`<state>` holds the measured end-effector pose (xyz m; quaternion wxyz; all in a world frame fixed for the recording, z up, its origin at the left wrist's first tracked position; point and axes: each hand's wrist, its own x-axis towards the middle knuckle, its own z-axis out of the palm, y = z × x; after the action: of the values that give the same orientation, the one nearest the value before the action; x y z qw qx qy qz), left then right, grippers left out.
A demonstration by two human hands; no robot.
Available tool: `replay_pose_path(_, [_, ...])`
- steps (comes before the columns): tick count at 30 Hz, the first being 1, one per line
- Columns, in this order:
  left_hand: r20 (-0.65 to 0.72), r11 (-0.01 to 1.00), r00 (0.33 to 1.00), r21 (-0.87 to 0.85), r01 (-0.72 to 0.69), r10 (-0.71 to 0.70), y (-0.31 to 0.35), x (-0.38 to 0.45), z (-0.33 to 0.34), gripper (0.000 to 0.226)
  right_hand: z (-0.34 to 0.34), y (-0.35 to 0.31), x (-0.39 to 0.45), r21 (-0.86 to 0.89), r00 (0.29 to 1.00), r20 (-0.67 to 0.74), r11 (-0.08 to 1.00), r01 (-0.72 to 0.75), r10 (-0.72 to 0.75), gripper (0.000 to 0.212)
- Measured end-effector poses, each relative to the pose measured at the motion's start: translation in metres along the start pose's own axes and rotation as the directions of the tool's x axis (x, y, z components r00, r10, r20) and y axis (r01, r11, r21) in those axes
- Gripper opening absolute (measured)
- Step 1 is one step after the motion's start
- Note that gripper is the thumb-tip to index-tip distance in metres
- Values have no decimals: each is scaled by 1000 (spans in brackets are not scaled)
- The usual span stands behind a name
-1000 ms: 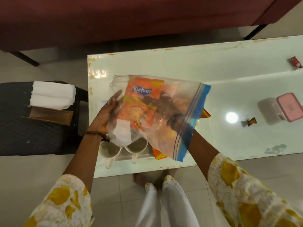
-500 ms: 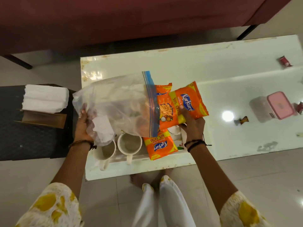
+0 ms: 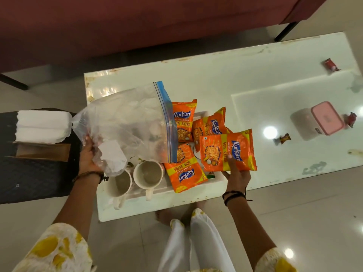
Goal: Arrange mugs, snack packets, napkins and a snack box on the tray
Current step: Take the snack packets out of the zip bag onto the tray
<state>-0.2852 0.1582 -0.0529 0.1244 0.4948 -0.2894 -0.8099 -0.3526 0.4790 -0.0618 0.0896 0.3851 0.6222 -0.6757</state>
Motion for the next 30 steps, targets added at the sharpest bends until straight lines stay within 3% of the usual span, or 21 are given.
replay_pose_path(7, [10,999,999,-20,31,-31,-5,5,-1,48,-2,23,-2,-193,997,-37,978,-74,68,42])
replay_pose_path(12, [2,999,1000,43,8,-8,-7,8,-1,47,6,29,2,-304,977,-185,939,-157,104,48])
replay_pose_path(16, [60,997,996,-40,69,-67,-8,-1,12,49,8,30,-1,-285,945,-288,929,-237,153,66])
replay_pose_path(19, [100,995,990,4,97,-97,-6,-13,25,95,14,27,-15,-379,944,-301,891,-251,138,85])
replay_pose_path(20, [100,995,990,2,104,-104,-6,-15,29,104,18,24,-24,-390,961,-256,898,-204,108,86])
replay_pose_path(22, [96,994,990,-16,108,-106,-9,-19,37,101,27,16,-43,-296,998,7,953,-63,68,79])
replay_pose_path(24, [119,993,986,-5,117,-116,-14,-29,43,76,39,4,-66,-316,921,346,947,-64,178,61])
replay_pose_path(26, [142,968,974,-156,196,-174,-22,-34,44,22,48,-6,-84,-302,771,524,925,-230,362,45])
replay_pose_path(28, [154,917,974,-337,212,-169,-28,-42,49,33,55,-14,-98,-174,653,569,849,-498,500,46])
replay_pose_path(30, [138,928,988,-353,119,-74,-32,-47,56,34,60,-19,-104,-2,601,600,753,-658,528,30])
